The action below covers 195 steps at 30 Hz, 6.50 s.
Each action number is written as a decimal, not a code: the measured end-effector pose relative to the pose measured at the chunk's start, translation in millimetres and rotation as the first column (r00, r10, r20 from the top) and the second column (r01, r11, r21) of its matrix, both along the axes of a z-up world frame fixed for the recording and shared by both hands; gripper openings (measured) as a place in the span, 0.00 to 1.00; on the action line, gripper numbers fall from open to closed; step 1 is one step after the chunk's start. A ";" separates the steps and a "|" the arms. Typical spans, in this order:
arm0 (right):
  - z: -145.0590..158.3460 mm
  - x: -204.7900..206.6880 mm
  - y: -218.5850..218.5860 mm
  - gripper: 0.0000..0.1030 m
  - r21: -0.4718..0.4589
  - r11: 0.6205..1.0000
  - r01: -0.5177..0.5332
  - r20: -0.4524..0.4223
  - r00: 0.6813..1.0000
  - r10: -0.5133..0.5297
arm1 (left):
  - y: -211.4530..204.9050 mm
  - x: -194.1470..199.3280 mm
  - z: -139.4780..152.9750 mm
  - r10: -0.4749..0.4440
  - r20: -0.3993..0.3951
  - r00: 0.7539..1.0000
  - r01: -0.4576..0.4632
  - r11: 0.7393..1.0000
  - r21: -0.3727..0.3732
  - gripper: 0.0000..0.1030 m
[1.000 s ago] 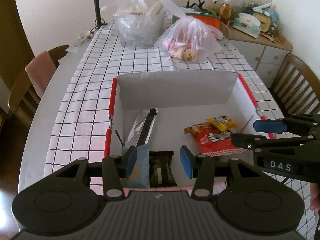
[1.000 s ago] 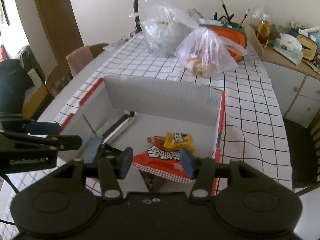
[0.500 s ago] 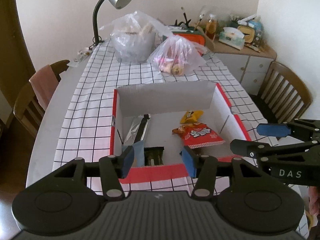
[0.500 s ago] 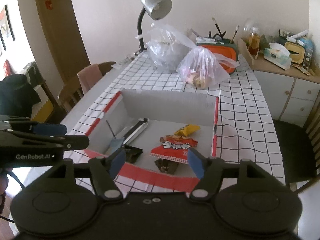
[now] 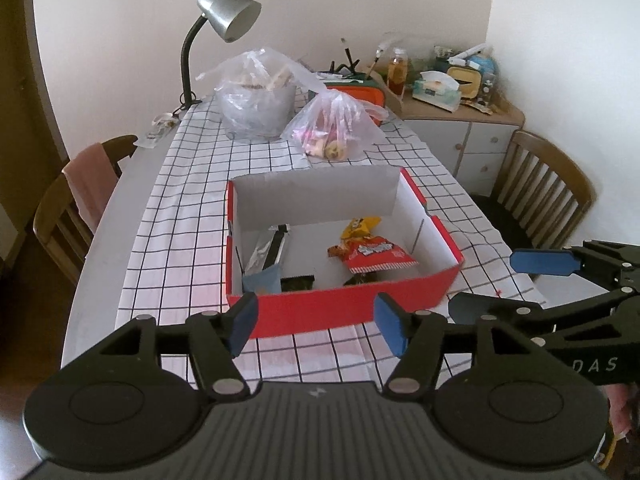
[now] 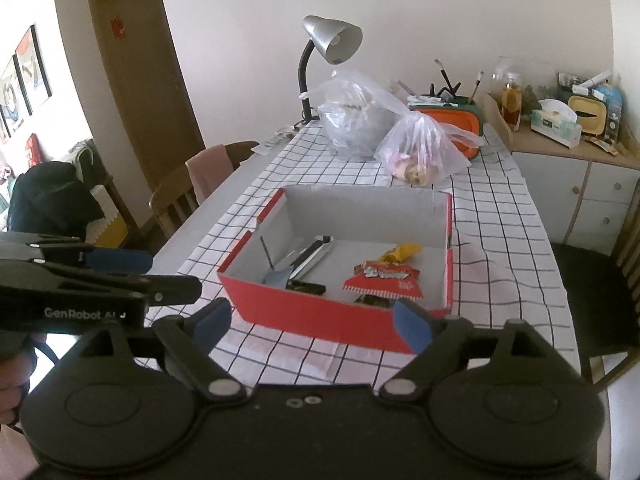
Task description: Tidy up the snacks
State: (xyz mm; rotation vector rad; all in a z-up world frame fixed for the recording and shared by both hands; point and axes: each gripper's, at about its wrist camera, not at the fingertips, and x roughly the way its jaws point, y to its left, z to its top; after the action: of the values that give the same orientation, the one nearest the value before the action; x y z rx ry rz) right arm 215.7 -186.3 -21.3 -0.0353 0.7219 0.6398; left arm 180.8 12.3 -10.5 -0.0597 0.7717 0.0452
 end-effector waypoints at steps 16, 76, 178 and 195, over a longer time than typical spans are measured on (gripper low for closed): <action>-22.7 -47.3 -9.1 0.99 0.000 1.000 0.023 -0.036 0.999 -0.023 | 4.6 -49.4 -25.1 -0.009 -0.049 0.999 0.007 0.999 -0.045 0.72; -144.6 8.6 45.3 0.69 -0.152 0.984 -0.094 -0.409 0.912 0.024 | 30.0 5.4 -170.7 -0.126 -0.343 0.931 0.131 0.991 -0.008 0.67; -150.9 -112.3 15.2 0.84 -0.427 0.803 -0.417 -0.373 0.890 0.264 | -8.0 -44.0 -181.0 -0.308 -0.342 0.888 0.370 0.919 0.133 0.67; -155.6 -112.8 -1.0 0.50 -0.275 0.923 -0.269 -0.390 0.909 0.148 | 10.2 -42.9 -180.6 -0.242 -0.326 0.914 0.258 0.966 0.006 0.30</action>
State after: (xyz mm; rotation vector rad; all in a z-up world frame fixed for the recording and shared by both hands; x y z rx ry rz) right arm 103.0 -187.3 -176.8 -0.3096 1.1915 0.7391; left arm 138.0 22.6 -191.1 0.0964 1.1011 -0.1743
